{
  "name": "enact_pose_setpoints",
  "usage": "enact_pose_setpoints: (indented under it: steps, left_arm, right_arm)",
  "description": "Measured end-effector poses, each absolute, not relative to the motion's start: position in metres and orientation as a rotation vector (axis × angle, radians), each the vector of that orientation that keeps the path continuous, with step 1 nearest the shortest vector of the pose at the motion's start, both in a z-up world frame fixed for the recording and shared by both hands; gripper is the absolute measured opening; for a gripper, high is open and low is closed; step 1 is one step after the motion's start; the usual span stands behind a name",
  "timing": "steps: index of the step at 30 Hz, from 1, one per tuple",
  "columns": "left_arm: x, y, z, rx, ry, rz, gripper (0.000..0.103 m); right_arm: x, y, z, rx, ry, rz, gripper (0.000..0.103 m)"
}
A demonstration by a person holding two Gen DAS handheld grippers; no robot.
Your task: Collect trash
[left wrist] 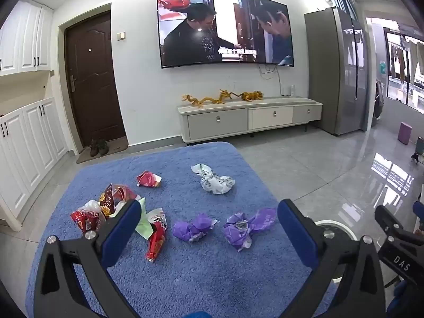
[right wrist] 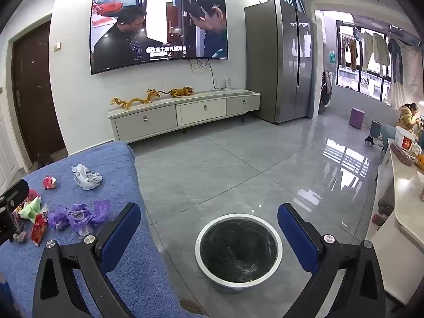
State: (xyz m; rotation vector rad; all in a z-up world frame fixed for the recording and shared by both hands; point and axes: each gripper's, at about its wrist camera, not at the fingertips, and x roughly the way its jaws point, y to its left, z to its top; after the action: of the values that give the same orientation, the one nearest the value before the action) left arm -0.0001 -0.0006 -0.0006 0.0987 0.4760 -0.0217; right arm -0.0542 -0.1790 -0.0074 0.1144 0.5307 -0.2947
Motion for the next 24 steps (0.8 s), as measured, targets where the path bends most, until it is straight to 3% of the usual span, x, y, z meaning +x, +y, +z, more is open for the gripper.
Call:
enact_pose_setpoints:
  steps: [6,24]
  left_arm:
    - [0.016,0.002,-0.012,0.061,0.552,-0.021,0.103]
    - [0.029,0.004,-0.035,0.056,0.552,-0.011,0.103]
  right_arm:
    - [-0.043,-0.184,-0.013,0.086,0.556,-0.3,0.103]
    - [-0.032,-0.188,-0.024,0.069,0.576,-0.316,0.103]
